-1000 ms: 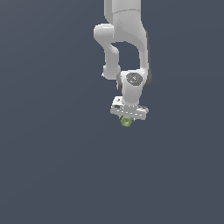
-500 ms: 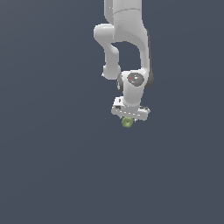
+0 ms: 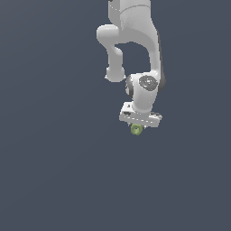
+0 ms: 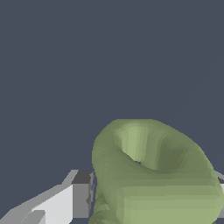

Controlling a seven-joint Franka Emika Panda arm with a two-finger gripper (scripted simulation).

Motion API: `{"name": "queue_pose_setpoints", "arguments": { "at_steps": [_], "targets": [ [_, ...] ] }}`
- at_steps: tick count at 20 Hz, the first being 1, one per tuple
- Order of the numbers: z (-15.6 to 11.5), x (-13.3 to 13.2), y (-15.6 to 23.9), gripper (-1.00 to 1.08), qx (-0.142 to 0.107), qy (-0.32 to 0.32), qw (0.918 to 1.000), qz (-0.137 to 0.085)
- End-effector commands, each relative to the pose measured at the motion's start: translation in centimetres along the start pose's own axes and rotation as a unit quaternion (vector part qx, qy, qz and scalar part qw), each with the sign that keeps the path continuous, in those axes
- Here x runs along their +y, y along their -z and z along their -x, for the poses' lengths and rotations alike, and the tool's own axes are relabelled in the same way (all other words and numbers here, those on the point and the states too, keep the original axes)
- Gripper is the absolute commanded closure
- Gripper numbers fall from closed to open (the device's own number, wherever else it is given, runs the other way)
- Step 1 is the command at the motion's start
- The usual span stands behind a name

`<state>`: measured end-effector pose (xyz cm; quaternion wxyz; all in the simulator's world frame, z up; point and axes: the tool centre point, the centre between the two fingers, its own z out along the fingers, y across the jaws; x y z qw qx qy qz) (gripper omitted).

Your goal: Pick up the object and move it to a goal position.

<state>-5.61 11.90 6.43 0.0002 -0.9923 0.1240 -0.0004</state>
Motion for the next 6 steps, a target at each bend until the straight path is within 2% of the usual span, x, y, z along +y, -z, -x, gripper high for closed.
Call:
{"name": "queue_pose_setpoints", "arguments": {
  "at_steps": [1, 6],
  "targets": [
    [-0.49, -0.53, 0.30, 1.08, 0.000, 0.000, 1.0000, 0.000],
    [-0.83, -0.84, 0.41, 1.08, 0.000, 0.000, 1.0000, 0.000]
  ]
}}
